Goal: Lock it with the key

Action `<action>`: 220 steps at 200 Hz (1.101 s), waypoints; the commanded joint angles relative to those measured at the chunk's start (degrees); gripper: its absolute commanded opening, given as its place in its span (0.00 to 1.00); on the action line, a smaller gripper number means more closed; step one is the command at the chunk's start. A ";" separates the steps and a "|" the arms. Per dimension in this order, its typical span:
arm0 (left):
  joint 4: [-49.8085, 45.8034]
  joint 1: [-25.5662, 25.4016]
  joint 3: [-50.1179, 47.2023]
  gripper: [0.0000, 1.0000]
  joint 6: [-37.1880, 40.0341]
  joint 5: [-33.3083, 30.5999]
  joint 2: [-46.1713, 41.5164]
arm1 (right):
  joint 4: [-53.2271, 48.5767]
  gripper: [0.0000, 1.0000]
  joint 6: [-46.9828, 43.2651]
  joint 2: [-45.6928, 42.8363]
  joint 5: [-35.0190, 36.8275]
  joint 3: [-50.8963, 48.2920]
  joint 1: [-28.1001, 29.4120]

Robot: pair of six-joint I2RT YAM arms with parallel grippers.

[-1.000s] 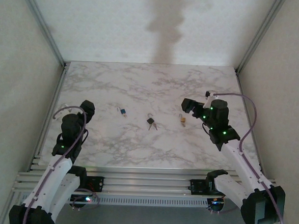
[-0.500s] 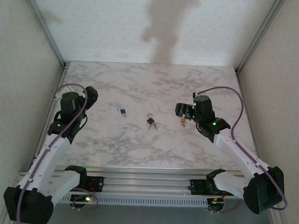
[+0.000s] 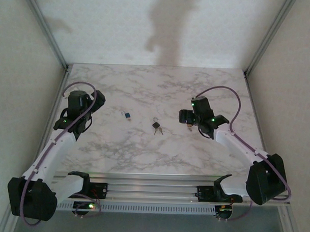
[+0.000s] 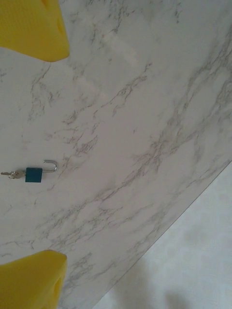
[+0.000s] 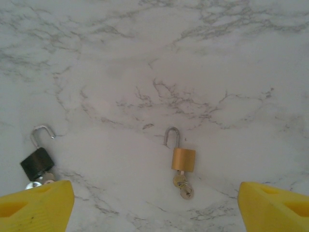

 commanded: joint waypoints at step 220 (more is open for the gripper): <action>-2.17 -0.92 -0.62 1.00 3.68 -4.29 -0.99 | 0.48 0.59 3.47 17.55 4.79 0.50 0.40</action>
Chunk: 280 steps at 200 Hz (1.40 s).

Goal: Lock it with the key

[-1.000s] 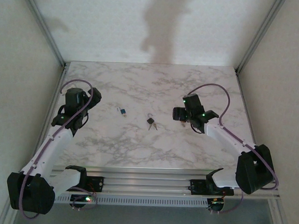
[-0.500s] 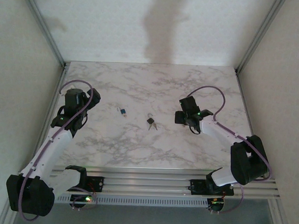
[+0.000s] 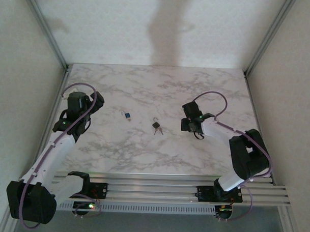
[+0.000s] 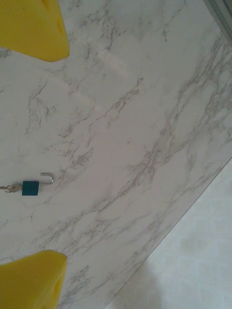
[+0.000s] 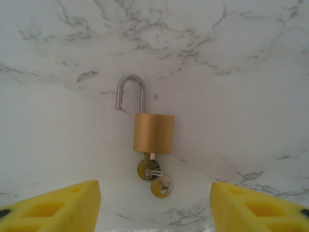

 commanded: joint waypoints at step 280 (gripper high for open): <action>-1.74 -0.41 0.46 0.99 1.44 -0.32 1.88 | -0.85 0.39 0.67 10.44 5.09 6.46 -0.19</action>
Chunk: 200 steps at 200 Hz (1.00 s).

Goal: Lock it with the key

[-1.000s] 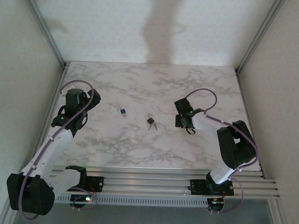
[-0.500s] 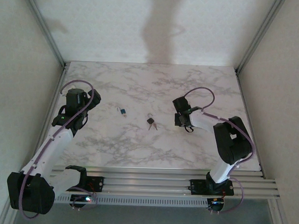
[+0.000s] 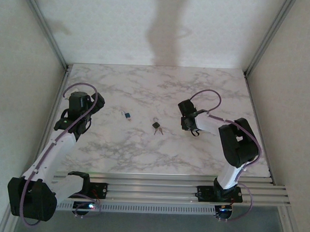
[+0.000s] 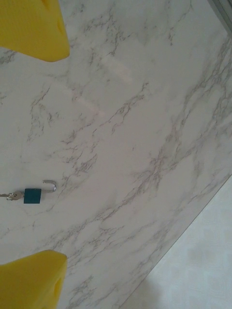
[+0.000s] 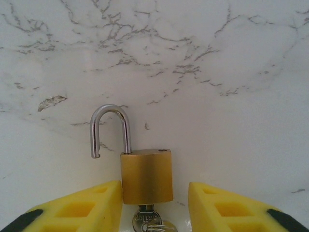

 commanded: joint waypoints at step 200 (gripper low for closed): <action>-1.89 -0.37 0.63 1.00 1.48 -0.34 0.62 | -1.76 0.26 0.50 2.43 -2.24 1.80 -1.07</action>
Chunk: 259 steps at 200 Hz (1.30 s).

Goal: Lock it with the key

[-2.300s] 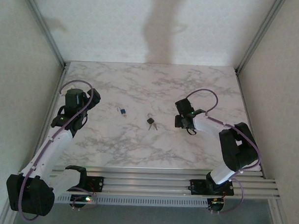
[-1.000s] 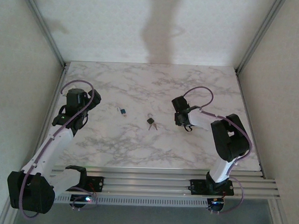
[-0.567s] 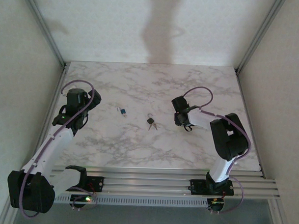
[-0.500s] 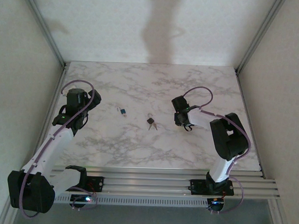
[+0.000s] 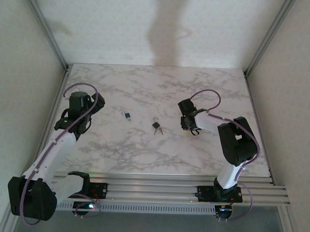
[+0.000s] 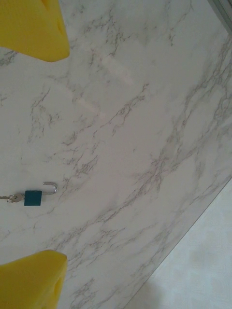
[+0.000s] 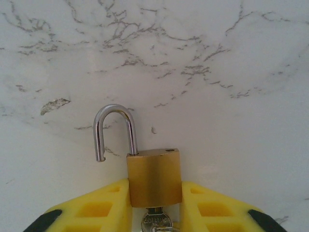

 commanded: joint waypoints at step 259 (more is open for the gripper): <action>-5.40 -2.65 2.79 1.00 -2.08 2.52 2.43 | 3.17 0.21 -1.87 -5.19 -10.99 -3.11 3.19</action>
